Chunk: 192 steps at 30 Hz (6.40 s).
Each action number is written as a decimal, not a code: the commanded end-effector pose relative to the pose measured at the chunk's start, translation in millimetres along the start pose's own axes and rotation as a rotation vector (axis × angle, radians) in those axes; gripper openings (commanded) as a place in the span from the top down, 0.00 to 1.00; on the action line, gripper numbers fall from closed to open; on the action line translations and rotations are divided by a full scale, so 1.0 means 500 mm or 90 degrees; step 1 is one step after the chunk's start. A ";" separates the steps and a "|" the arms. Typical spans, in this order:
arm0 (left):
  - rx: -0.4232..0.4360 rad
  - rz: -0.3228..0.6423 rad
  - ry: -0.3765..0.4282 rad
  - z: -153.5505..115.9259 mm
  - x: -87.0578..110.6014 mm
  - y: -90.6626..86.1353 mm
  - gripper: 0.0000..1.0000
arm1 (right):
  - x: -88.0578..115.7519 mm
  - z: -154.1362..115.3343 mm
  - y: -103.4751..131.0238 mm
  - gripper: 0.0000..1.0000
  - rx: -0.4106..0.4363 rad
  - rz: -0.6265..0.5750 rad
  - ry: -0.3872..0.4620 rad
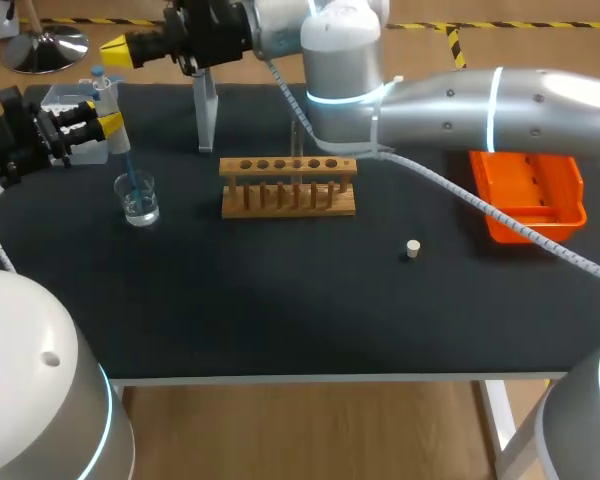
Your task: Invert the test tube, pick up the pipette, mount the tip to pipette, aspirate from beaker and dispense into the tube, eject the tip, return the pipette, and cap with the stopper.
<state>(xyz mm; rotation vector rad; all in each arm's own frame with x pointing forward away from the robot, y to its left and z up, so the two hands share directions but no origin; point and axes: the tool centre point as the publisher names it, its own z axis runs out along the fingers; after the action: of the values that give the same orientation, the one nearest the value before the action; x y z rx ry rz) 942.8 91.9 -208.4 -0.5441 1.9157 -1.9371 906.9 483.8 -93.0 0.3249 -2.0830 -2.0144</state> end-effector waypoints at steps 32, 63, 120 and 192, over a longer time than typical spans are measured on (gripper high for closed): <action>0.001 0.000 0.002 -0.002 -0.001 0.001 1.00 | -0.069 0.052 -0.048 1.00 0.017 0.036 -0.033; 0.001 0.000 0.002 -0.002 -0.001 0.001 1.00 | -0.077 0.049 -0.085 1.00 0.032 0.054 -0.038; 0.001 0.000 0.002 -0.002 -0.001 0.001 1.00 | 0.003 -0.170 0.059 0.00 0.080 -0.033 -0.097; 0.001 0.000 0.002 -0.002 -0.001 0.001 1.00 | 0.018 -0.562 -0.370 0.00 0.254 -0.037 -0.161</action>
<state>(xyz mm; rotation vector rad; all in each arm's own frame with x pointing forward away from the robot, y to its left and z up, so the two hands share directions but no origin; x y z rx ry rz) 942.8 91.7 -209.2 -0.5419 1.9132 -1.9378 981.7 202.5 -262.7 0.2035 -2.6673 -1.7328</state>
